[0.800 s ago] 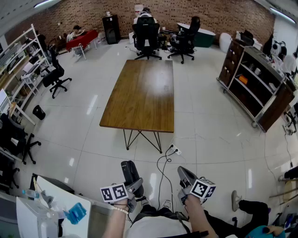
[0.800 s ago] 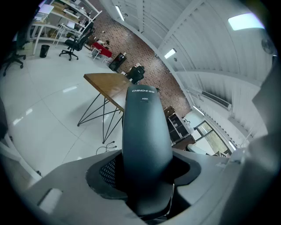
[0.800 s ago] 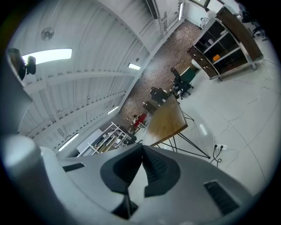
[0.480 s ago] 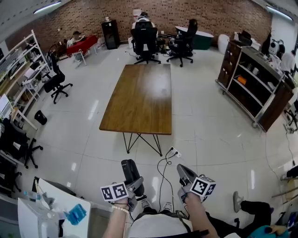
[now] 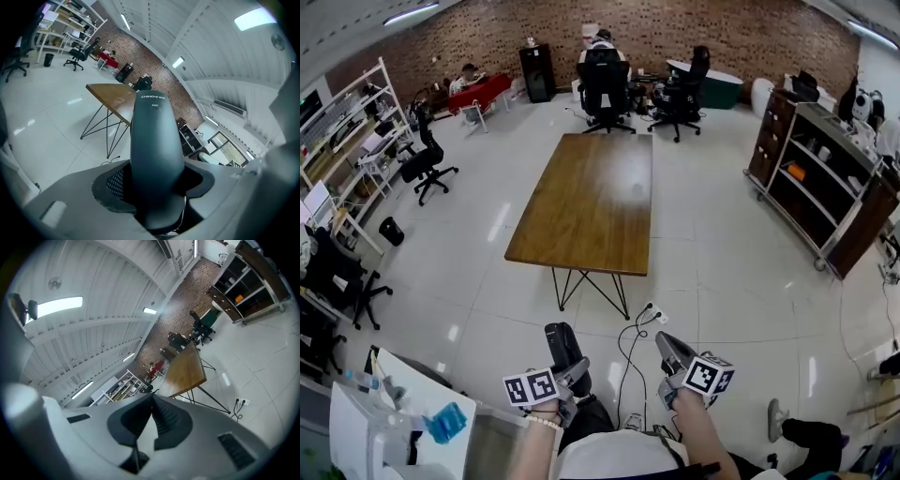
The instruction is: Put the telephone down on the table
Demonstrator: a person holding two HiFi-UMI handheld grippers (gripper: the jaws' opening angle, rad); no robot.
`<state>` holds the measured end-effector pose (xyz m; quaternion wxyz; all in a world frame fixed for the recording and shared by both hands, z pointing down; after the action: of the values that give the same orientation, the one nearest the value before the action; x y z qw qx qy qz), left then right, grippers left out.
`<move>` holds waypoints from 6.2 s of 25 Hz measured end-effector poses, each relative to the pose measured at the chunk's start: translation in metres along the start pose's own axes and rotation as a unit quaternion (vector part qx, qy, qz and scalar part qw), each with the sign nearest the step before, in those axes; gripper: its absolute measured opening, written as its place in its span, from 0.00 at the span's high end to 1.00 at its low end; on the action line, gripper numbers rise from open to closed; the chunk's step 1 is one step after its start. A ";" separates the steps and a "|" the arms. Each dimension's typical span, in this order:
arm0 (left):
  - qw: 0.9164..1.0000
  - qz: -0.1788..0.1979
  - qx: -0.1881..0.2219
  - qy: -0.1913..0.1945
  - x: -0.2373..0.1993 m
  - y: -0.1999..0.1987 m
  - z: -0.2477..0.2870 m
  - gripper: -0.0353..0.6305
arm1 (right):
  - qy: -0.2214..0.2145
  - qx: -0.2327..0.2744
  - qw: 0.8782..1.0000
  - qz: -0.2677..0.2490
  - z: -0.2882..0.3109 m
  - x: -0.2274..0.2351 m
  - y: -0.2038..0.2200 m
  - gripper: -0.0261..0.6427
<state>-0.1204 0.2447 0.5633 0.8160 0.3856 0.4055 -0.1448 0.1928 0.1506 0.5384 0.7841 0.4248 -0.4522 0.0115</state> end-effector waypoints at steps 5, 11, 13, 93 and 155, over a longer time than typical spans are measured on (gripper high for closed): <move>1.000 -0.007 0.005 -0.005 -0.010 -0.007 0.007 0.53 | -0.005 -0.003 1.000 0.000 0.016 0.005 -0.006 0.96; 1.000 -0.006 0.001 -0.001 -0.028 -0.043 0.034 0.53 | 0.003 -0.002 1.000 0.003 0.047 0.017 -0.020 0.96; 1.000 -0.005 0.000 0.002 -0.035 -0.060 0.046 0.53 | 0.008 -0.001 1.000 0.004 0.059 0.022 -0.026 0.96; 0.911 0.124 -0.281 -0.276 -0.170 -0.299 0.443 0.53 | 0.042 -0.039 0.994 0.089 0.332 0.149 -0.225 0.96; 0.993 0.113 0.009 -0.019 -0.065 -0.271 0.209 0.93 | 0.060 -0.006 0.998 -0.004 0.253 0.026 -0.147 0.96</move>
<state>-0.1952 -0.0955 0.5525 0.8312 0.4337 0.3424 -0.0623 0.0908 -0.1239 0.5192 0.8124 0.4209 -0.4023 0.0312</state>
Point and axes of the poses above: the fingertips, and each gripper's own axes: z forward along the fingers, x to its right, y out of its underside, the point moved 10 cm from there along -z, backward along the fingers, and after that the axes turned 7 degrees about y, right-handed, at the moved point
